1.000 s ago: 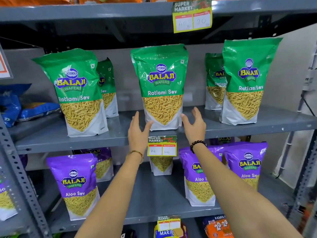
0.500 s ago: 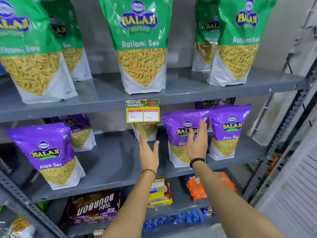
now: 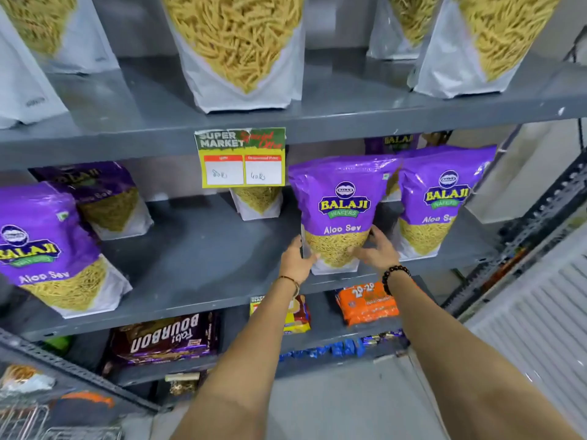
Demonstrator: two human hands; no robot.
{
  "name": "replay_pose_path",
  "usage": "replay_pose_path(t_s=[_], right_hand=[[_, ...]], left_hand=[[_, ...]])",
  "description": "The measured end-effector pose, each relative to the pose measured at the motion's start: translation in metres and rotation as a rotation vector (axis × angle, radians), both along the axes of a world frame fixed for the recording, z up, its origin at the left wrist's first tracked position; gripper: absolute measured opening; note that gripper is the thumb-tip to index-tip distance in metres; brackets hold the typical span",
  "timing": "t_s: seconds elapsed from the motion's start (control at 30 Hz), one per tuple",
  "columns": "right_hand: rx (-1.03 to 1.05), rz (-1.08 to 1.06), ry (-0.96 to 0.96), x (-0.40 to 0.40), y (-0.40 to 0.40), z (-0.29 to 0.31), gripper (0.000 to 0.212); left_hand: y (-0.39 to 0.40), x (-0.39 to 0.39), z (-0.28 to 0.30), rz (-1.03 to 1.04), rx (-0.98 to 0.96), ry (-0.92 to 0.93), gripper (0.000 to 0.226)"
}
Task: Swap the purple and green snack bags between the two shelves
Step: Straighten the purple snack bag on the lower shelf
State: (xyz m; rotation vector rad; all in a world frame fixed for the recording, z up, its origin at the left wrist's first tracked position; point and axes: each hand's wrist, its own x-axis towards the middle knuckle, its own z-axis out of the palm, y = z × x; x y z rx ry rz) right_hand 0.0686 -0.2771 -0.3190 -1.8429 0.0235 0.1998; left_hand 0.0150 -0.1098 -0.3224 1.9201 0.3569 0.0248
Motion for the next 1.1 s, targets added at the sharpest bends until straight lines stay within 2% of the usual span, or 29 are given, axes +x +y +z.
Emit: replay_pose_path(t_s=[0.1,0.23,0.47,1.1], right_hand=[[0.021,0.051,0.012,0.002,0.015,-0.002,0.067],[-0.030,0.139,0.019,-0.002,0.052,-0.004,0.063],[-0.015,0.235,0.048,-0.018,0.110,-0.008,0.065],[-0.033,0.293,0.093,-0.025,0.117,-0.001,0.067]], left_hand=[[0.019,-0.005,-0.007,0.051,-0.020,0.021,0.043],[0.051,-0.021,-0.003,0.167,-0.068,0.015,0.046],[0.103,-0.050,-0.009,0.297,-0.039,0.018,0.046],[0.107,-0.064,-0.001,0.291,-0.070,0.025,0.044]])
